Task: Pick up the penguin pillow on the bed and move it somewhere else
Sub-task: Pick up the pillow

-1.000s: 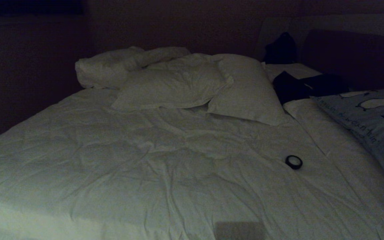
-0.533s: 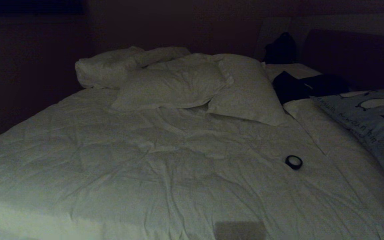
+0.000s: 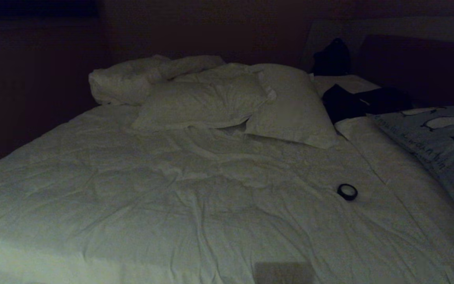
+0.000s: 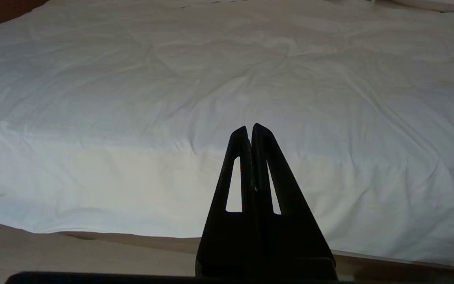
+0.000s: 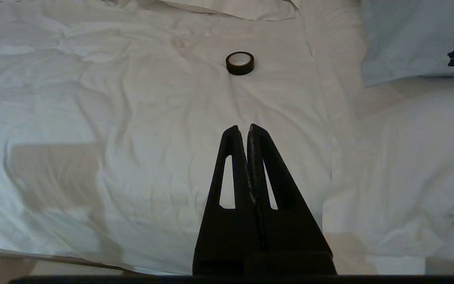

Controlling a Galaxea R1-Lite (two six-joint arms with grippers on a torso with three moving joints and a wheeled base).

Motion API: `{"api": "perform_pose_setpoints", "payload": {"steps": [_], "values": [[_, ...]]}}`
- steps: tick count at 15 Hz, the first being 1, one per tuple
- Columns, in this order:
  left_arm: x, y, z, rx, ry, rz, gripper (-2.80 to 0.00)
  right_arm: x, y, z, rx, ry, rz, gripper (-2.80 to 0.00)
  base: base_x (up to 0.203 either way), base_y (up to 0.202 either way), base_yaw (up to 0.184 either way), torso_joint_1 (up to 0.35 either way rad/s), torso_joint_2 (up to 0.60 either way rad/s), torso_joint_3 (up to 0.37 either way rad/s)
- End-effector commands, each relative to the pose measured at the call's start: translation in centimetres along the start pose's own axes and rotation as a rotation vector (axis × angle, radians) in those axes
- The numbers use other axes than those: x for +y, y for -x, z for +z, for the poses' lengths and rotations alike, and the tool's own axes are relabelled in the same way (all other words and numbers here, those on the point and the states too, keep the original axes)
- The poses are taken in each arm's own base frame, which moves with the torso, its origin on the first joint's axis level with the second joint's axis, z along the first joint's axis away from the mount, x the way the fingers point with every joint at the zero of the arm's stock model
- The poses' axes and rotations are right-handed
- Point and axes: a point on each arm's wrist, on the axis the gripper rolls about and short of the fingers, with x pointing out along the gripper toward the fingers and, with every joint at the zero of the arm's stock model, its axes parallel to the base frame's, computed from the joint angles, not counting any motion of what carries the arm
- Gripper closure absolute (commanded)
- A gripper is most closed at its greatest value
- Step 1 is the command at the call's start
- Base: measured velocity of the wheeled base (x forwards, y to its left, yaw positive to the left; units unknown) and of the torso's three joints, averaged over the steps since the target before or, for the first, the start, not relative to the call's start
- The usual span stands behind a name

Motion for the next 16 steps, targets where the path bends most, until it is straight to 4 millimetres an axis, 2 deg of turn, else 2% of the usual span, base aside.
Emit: {"api": "perform_pose_setpoints", "payload": {"steps": [1, 16], "values": [[0.0, -0.01, -0.04, 0.001, 0.0, 0.001, 0.0, 0.0, 0.0, -0.01, 0.0, 0.0, 0.001, 0.0, 0.0, 0.0, 0.0, 0.0, 0.0, 0.0], [0.0, -0.01, -0.04, 0.001, 0.0, 0.0, 0.0, 0.0, 0.0, -0.01, 0.0, 0.0, 0.001, 0.0, 0.0, 0.0, 0.0, 0.0, 0.0, 0.0]]}}
